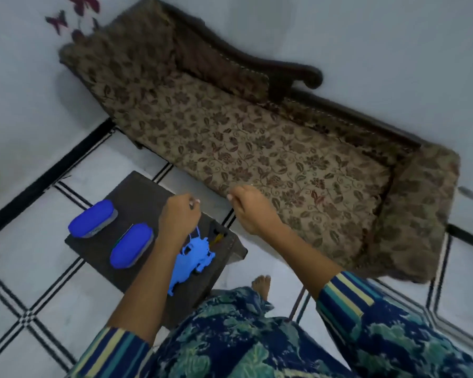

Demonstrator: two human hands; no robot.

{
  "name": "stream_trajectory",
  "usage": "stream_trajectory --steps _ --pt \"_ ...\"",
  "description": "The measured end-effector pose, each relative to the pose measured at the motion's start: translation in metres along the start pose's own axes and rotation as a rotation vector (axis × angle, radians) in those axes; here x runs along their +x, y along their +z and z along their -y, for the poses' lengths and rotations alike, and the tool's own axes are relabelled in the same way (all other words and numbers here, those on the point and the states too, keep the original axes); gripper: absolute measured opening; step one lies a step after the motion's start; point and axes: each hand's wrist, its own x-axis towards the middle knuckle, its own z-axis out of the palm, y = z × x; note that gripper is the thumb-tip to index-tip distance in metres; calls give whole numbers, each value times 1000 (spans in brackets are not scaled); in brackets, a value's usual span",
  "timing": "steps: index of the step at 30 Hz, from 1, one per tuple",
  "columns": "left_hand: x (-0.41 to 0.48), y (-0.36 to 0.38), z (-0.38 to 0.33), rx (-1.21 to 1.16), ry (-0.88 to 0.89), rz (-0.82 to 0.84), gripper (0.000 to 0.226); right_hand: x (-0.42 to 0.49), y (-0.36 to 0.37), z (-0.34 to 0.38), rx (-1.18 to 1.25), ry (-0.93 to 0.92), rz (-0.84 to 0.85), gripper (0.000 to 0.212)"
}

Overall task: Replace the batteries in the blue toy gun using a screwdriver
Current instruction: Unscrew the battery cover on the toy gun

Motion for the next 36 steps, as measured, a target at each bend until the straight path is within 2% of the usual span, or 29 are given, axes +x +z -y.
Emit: stream_trajectory --steps 5,9,12,15,22,29,36 --pt "36 -14 -34 -35 -142 -146 31 71 -36 -23 -49 -167 108 24" --pt "46 -20 -54 -54 -293 -257 27 121 -48 -28 -53 -294 266 32" --pt "51 -25 -61 -74 -434 -370 26 153 -52 -20 -52 -487 370 28" --pt "48 -27 -68 -99 -585 -526 27 184 -50 -7 -56 -679 445 35" --pt "17 -32 -59 -187 -893 -707 29 210 -22 41 -27 -926 575 36" --pt "-26 -24 -22 -244 -989 -810 31 193 19 98 -50 -1059 692 36" --pt "-25 -15 3 -311 -1082 -902 33 189 53 125 -120 -1141 851 36"
